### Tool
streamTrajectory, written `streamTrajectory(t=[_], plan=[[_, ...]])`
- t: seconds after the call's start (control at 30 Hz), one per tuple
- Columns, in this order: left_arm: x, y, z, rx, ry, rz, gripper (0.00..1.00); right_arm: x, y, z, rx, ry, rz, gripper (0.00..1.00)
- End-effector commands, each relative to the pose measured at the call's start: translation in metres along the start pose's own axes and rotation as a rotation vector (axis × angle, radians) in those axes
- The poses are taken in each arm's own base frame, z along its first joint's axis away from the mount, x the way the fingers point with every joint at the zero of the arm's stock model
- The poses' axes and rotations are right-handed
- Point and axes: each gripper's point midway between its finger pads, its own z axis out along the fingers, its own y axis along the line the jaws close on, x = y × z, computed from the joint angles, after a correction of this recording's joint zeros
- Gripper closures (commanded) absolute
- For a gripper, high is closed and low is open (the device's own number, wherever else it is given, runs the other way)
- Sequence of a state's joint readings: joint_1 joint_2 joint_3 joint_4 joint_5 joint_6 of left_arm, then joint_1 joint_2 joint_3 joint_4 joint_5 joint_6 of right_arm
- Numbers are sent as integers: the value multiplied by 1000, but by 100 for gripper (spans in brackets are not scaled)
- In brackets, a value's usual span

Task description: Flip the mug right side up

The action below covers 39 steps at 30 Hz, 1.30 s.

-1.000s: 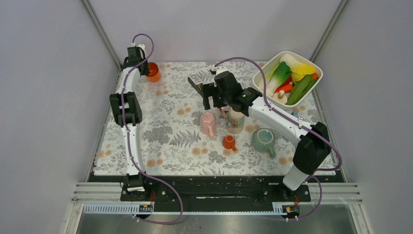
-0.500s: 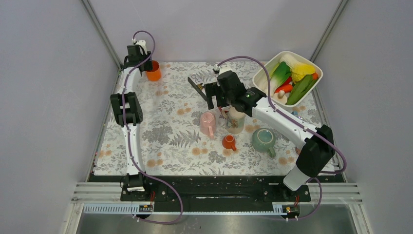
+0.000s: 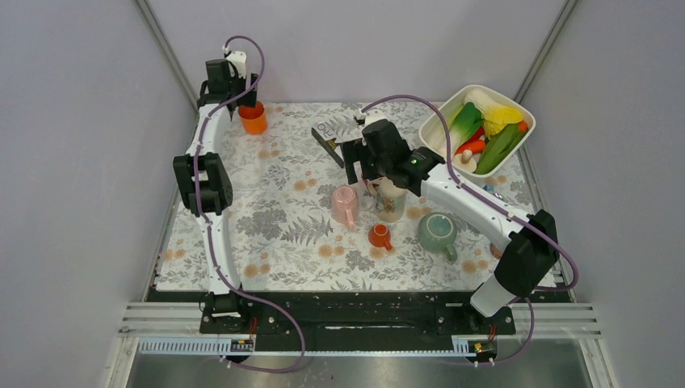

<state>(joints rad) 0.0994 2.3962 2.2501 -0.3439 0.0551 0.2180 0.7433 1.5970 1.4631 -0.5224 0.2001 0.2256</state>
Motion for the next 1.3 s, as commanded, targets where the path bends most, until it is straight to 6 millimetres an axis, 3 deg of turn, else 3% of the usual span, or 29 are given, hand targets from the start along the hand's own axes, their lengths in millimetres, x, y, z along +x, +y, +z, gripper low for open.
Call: streamTrajectory(t=[0.0, 0.07, 0.1, 0.17, 0.27, 0.53, 0.87, 1.0, 1.2, 1.27], plan=[[-66, -39, -32, 47, -137, 204, 9, 0, -5, -4, 7, -4, -14, 1], [-50, -45, -19, 54, -90, 236, 13, 3, -6, -3, 8, 4, -21, 1], [-55, -45, -13, 29, -89, 251, 15, 5, -7, -3, 11, 9, -24, 1], [-37, -45, 12, -17, -33, 258, 24, 6, -8, -4, 16, 12, -30, 1], [-24, -44, 24, -37, -14, 272, 30, 7, -11, -5, 26, 13, -37, 1], [-13, -49, 29, -42, 4, 283, 38, 8, -14, -5, 41, 13, -52, 0], [22, -56, 43, 19, 70, 304, 58, 7, -17, -7, 52, 9, -72, 1], [26, -63, 40, 65, 76, 298, 68, 6, -20, -7, 64, 6, -82, 0], [30, -74, 31, 181, 86, 285, 72, 5, -22, -8, 72, 4, -92, 1], [33, -62, 28, 195, 94, 274, 78, 5, -23, -8, 75, 5, -94, 1]])
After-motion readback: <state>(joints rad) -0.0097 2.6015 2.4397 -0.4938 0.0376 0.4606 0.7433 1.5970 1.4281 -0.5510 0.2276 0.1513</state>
